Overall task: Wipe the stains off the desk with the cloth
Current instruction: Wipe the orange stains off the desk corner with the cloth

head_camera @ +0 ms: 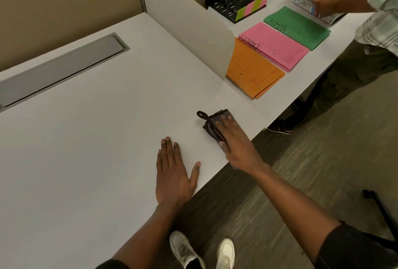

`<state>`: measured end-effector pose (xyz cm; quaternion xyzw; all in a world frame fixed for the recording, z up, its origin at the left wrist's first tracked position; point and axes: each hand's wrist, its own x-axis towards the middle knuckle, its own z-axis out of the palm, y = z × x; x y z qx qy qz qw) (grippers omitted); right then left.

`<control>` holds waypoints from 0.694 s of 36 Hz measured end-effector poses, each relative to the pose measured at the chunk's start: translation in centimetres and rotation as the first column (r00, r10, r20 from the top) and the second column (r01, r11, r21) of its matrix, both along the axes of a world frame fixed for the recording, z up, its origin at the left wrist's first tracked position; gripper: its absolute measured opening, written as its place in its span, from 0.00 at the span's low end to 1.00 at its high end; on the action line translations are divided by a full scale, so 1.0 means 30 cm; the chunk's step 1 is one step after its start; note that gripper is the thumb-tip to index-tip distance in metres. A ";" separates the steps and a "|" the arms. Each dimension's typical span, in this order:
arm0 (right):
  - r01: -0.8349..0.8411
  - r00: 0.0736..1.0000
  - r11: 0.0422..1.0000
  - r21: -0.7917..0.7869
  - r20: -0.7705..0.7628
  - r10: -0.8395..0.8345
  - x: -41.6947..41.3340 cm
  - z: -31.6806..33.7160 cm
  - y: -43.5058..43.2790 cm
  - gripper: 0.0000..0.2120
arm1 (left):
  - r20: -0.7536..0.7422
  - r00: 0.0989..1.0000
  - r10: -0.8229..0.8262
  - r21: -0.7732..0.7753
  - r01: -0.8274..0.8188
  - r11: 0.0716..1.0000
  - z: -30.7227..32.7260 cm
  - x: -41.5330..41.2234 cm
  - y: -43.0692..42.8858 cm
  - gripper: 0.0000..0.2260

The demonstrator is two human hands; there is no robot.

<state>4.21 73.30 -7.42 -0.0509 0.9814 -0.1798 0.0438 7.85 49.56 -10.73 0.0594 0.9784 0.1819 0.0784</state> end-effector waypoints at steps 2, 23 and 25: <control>-0.057 0.997 0.979 0.196 -0.033 0.065 0.012 -0.013 -0.018 0.35 | 0.002 1.000 0.007 0.001 -0.007 1.000 -0.004 -0.002 0.000 0.42; 0.282 0.957 0.937 0.206 -0.124 -0.261 -0.135 0.015 0.057 0.34 | -0.013 1.000 -0.021 -0.033 0.021 0.999 -0.003 0.000 0.002 0.41; 0.382 0.920 0.919 0.100 -0.137 -0.368 -0.151 0.021 0.111 0.34 | -0.019 1.000 -0.019 -0.039 0.018 0.999 -0.002 -0.001 0.002 0.41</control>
